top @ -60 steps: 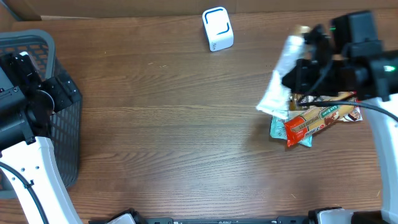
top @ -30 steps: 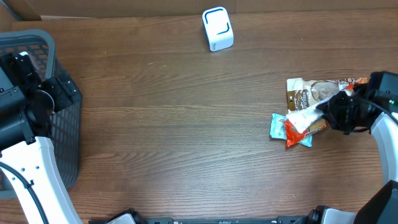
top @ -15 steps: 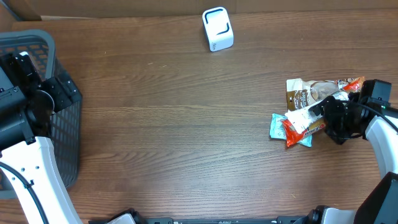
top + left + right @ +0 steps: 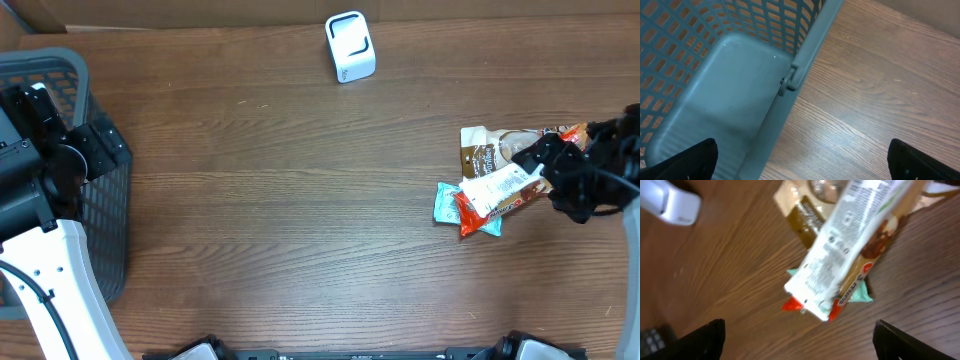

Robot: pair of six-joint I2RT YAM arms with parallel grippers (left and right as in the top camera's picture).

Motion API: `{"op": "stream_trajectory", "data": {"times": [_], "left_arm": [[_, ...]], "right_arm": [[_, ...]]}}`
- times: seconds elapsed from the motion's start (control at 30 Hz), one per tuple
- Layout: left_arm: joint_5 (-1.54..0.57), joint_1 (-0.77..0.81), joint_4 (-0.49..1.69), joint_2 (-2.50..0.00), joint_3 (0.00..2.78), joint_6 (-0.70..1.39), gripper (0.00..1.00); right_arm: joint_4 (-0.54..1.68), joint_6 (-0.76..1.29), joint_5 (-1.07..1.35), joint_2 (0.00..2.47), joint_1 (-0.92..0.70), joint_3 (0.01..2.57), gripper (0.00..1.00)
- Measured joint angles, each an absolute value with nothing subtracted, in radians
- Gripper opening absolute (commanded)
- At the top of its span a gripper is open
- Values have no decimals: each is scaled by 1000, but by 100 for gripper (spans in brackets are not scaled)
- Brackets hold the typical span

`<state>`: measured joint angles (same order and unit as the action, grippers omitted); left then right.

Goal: Scan the item barcode
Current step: 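Open the right gripper and release the tube on the pile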

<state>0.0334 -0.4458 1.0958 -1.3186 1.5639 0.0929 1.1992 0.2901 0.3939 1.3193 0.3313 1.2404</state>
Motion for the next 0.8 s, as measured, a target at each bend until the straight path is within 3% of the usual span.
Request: {"op": "stream_trajectory", "data": {"times": [0.4, 0.8], "left_arm": [[33, -446, 1096, -1319, 1564, 93, 100], [33, -446, 1096, -1319, 1564, 93, 99]], "right_arm": [[1407, 51, 577, 1206, 282, 1250, 98], [1375, 4, 595, 1206, 205, 1250, 99]]}}
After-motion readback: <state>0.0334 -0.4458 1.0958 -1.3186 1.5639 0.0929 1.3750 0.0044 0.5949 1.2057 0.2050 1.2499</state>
